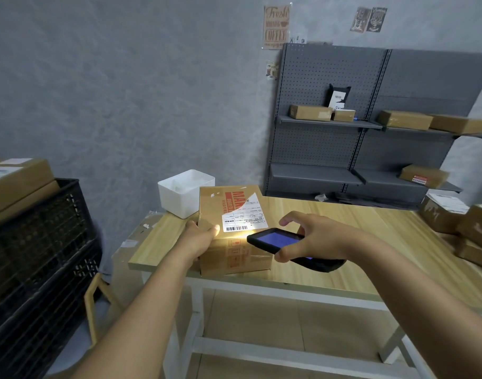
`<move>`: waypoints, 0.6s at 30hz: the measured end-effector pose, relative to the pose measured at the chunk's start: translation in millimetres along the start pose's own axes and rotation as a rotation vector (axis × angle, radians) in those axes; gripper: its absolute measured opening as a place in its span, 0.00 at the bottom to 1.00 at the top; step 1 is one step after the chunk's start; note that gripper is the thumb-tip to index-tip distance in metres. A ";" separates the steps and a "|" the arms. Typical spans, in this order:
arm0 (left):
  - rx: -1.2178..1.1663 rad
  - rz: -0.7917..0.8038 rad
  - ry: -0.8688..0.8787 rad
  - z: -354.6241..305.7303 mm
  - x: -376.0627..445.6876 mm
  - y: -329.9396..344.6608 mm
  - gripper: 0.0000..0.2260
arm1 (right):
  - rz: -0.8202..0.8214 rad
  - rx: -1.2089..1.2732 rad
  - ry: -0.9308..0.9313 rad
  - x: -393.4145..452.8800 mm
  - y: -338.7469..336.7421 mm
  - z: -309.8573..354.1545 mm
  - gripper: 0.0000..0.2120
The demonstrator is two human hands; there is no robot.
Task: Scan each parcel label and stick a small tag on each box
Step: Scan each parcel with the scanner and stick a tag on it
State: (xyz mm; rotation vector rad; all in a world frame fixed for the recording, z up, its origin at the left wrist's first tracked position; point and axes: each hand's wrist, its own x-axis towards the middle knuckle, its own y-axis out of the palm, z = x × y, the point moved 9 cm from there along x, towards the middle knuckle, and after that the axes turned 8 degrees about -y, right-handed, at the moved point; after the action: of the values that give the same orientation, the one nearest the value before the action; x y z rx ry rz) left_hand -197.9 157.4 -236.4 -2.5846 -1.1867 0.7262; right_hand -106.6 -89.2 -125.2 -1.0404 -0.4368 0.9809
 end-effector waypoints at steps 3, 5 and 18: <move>-0.032 0.009 -0.004 0.0 0.1 1.4 0.26 | -0.032 0.020 0.019 -0.6 -1.4 -0.8 0.30; -0.050 0.019 -0.008 1.0 0.0 2.4 0.25 | -0.045 0.039 0.024 -1.9 -1.5 -2.6 0.30; -0.036 0.015 -0.009 0.9 -1.8 1.4 0.27 | -0.019 0.063 0.035 -3.0 -0.3 -0.2 0.33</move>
State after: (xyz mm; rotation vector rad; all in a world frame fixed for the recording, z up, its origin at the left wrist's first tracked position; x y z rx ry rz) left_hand -198.5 155.1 -237.1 -2.6252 -1.1956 0.7267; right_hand -107.9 -91.9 -124.6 -0.9931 -0.3840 0.9528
